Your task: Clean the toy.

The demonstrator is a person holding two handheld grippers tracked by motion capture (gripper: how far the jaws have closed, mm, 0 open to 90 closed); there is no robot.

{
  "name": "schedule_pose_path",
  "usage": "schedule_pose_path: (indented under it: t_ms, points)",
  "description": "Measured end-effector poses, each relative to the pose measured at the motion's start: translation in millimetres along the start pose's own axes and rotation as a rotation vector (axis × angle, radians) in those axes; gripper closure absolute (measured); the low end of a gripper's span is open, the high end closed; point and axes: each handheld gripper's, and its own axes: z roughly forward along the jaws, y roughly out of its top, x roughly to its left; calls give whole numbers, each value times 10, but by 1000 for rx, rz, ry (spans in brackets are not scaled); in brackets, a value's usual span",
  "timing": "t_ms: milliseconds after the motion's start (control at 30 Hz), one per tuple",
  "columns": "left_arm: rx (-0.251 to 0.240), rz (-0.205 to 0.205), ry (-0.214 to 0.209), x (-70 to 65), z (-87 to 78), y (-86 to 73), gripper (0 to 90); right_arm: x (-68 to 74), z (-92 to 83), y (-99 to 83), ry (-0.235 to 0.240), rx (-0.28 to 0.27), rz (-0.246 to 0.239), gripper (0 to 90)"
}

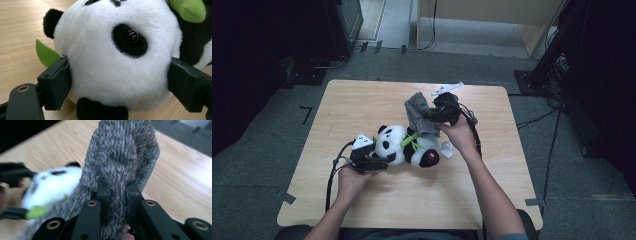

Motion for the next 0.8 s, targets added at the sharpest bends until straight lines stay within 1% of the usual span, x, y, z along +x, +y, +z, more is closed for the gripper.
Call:
schedule_pose_path:
  t_ms: [33,67,133,200,233,300,333,433,500,567,600,667,733,800]
  points:
    - [0,0,0,0,0,0,134,27,-47,13,8,-15,-3,787]
    - [0,1,0,-1,0,-1,134,56,-89,26,17,-31,-15,788]
    - [-3,-2,1,-4,2,-1,134,149,-169,41,37,-50,-34,787]
    - [-4,-2,2,-6,2,-3,134,262,-229,41,60,-53,-67,787]
    - [-3,-2,1,-4,2,-3,134,322,-255,34,70,-64,-86,787]
    - [-4,-3,1,-5,2,-3,134,426,-288,21,98,-72,-104,787]
    - [-3,-2,1,-5,2,-3,134,479,-290,10,111,-66,-108,787]
    - [-1,-5,0,-9,0,-4,133,601,-216,-41,151,-34,-139,786]
    - [-3,-5,-1,-7,1,-5,133,648,-125,-87,177,-6,-143,786]
    - [-2,-4,-2,-6,0,-5,133,668,-19,-138,193,30,-134,786]
    - [-3,-4,-3,-6,1,-6,133,667,36,-161,197,52,-130,784]
    - [-1,-2,-3,-6,0,-7,133,647,138,-203,211,75,-116,781]
    - [-1,-3,-2,-6,0,-7,133,609,203,-225,219,79,-107,780]
    - [-2,-6,-1,-4,1,-4,133,564,233,-229,209,75,-104,779]
